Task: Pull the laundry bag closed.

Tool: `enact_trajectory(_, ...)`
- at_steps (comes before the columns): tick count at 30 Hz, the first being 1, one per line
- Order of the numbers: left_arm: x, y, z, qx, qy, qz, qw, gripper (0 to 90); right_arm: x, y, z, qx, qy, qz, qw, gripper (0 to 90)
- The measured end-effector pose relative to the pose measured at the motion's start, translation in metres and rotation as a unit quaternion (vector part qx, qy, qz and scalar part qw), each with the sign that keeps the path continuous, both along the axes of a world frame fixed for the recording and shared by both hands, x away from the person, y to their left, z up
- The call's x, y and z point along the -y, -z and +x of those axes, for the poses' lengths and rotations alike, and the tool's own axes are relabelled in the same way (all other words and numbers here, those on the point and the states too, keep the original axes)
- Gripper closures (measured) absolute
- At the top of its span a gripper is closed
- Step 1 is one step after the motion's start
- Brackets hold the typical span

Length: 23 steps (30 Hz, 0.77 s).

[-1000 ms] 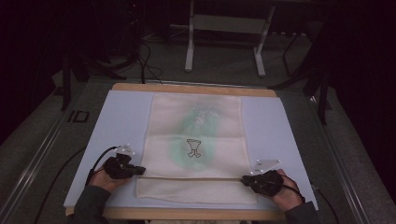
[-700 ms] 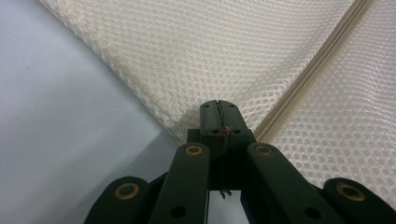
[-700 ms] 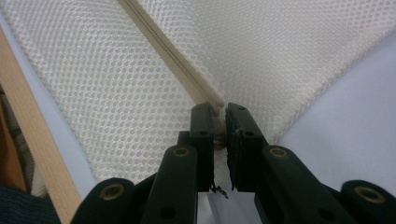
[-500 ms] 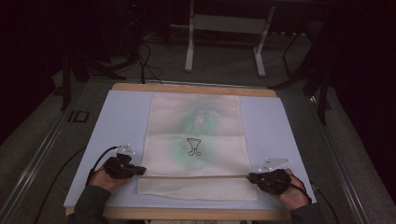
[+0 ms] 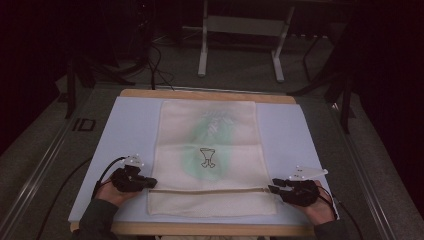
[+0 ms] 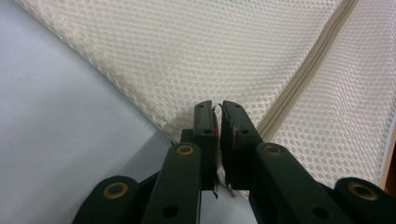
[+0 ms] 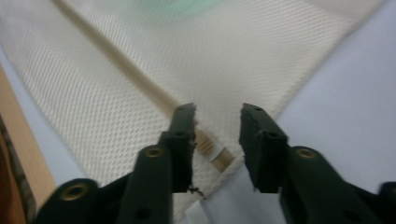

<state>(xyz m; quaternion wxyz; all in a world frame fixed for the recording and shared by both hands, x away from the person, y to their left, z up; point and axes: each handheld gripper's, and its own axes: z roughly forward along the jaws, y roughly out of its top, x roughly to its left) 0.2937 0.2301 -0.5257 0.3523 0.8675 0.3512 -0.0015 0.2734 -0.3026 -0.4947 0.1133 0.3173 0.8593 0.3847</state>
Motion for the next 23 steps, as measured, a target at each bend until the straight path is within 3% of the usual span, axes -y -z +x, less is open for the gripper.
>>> enact_trajectory(2,-0.001,-0.001,0.000,0.004,-0.003,-0.002,1.0000,82.9,0.005,0.000,0.001,0.007,0.021,0.015,0.9996,59.6)
enact_trajectory(7,-0.007,-0.004,0.000,0.020,-0.025,-0.014,0.9994,80.7,0.010,0.003,0.003,0.016,0.050,0.024,0.9983,56.0)
enact_trajectory(15,-0.018,-0.006,0.002,0.051,-0.087,-0.016,0.9948,67.4,0.022,0.009,0.007,0.025,0.104,0.040,0.9934,52.8)
enact_trajectory(19,-0.020,-0.005,0.004,0.071,-0.125,0.002,0.9896,60.3,0.026,0.014,0.009,0.025,0.122,0.034,0.9916,52.8)
enact_trajectory(21,-0.020,-0.005,0.006,0.088,-0.160,0.031,0.9827,57.3,0.027,0.017,0.011,0.021,0.126,0.035,0.9912,52.4)
enact_trajectory(23,-0.021,-0.005,0.007,0.092,-0.180,0.035,0.9787,57.2,0.027,0.019,0.013,0.019,0.128,0.031,0.9910,52.1)
